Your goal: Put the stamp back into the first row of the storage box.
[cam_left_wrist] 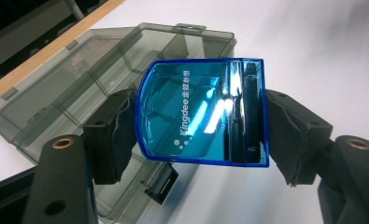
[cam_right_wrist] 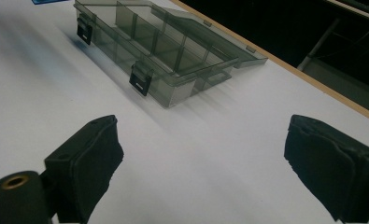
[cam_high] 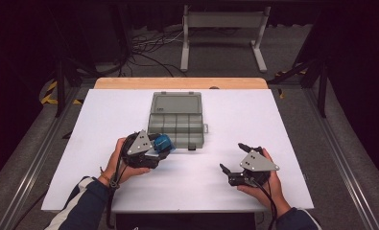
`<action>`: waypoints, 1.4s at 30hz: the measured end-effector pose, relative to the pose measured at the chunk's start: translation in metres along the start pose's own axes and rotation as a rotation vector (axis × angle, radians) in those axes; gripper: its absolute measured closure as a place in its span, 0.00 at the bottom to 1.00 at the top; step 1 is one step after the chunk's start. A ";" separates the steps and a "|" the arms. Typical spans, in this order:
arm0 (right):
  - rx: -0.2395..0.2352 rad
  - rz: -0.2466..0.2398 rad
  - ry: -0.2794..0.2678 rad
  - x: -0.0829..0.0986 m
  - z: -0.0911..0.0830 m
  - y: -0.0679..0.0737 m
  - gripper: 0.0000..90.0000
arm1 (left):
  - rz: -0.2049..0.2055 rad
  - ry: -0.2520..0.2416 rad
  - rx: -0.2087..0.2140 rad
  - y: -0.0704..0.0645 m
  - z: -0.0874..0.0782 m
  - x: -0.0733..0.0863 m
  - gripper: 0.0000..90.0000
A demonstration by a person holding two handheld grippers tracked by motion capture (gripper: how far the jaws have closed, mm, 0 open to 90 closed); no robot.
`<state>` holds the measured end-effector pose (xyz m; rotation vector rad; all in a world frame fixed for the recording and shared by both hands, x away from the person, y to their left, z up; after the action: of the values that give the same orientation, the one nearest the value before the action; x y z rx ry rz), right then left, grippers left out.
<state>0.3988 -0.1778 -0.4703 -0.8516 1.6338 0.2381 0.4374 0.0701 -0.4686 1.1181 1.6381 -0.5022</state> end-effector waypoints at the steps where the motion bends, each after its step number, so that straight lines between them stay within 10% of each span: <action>1: -0.001 -0.001 0.001 0.000 0.000 0.000 0.12 | -0.004 0.000 -0.006 0.001 0.000 0.000 0.35; 21: 0.003 0.000 0.008 0.002 0.001 0.000 0.12 | -0.045 0.014 -0.078 0.018 0.002 0.005 0.35; 42: -0.007 0.007 0.015 0.003 0.001 0.001 0.12 | -0.218 0.082 -0.222 0.045 0.031 0.001 0.35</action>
<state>0.3994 -0.1776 -0.4734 -0.8545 1.6509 0.2427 0.4921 0.0684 -0.4718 0.8103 1.8496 -0.4061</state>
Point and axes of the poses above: each handheld gripper's, and its own axes: z roughly forward along the jaws, x roughly out of its underside, y roughly to its left, the point moved 10 cm from there along z, roughly forward along the jaws, and after that the axes turned 9 degrees about -y, right-handed, at the moved point
